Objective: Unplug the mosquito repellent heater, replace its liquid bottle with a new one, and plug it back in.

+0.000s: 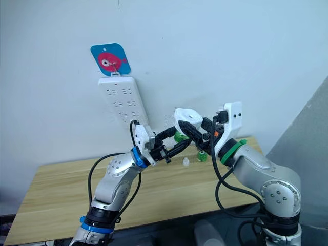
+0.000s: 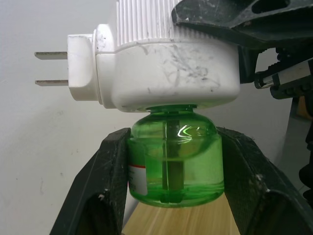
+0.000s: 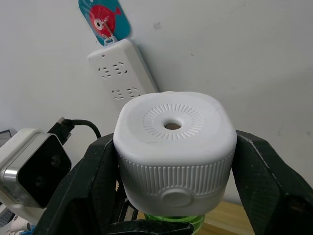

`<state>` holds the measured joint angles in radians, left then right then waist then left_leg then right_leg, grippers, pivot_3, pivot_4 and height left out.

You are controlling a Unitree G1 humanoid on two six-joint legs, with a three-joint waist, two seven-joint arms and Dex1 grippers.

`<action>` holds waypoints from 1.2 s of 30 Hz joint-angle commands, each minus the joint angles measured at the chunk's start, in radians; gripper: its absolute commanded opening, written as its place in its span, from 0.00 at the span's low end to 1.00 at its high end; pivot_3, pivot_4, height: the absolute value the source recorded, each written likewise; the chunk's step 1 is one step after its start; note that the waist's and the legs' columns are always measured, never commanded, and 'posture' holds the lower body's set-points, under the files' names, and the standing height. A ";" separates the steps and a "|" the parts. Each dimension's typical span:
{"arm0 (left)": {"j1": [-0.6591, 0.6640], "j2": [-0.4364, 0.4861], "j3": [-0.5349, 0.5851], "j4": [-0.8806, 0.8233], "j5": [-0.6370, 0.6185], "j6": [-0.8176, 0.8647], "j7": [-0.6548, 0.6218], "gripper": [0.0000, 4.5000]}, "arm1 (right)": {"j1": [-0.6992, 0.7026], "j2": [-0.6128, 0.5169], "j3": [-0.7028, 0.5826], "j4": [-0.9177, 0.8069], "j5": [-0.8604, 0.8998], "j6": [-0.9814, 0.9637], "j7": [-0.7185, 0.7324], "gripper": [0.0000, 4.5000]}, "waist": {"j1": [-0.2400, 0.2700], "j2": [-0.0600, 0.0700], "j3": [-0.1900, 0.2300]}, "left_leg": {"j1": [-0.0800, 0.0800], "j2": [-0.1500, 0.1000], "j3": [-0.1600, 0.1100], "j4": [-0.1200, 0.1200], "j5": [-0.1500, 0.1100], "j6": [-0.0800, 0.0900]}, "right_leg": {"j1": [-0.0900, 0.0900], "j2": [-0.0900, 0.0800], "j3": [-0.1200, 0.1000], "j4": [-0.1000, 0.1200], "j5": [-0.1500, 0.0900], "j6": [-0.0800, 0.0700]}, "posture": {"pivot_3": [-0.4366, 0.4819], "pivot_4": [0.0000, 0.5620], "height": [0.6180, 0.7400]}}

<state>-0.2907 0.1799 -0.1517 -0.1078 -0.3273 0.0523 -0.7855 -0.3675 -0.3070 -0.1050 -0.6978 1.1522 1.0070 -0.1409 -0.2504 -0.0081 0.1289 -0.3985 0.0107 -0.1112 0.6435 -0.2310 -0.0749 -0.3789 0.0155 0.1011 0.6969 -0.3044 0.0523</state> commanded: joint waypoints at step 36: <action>0.176 0.419 0.388 -0.119 -0.154 0.211 0.005 1.00 | -0.052 -0.156 0.070 -0.036 -0.121 -0.116 0.136 0.66 | 0.005 0.000 0.000 | -0.001 0.002 0.001 -0.004 0.000 0.000 | -0.003 0.000 0.000 -0.001 -0.001 -0.002 | 0.22 0.15 1.00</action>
<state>-0.0980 0.5865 0.1682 -0.2265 -0.4551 0.2576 -0.8067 -0.3961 -0.4558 -0.0364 -0.6908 1.0532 0.9247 -0.0415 -0.2455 -0.0079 0.1291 -0.3990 0.0124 -0.1106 0.6397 -0.2311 -0.0748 -0.3820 0.0159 0.1010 0.6959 -0.3059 0.0503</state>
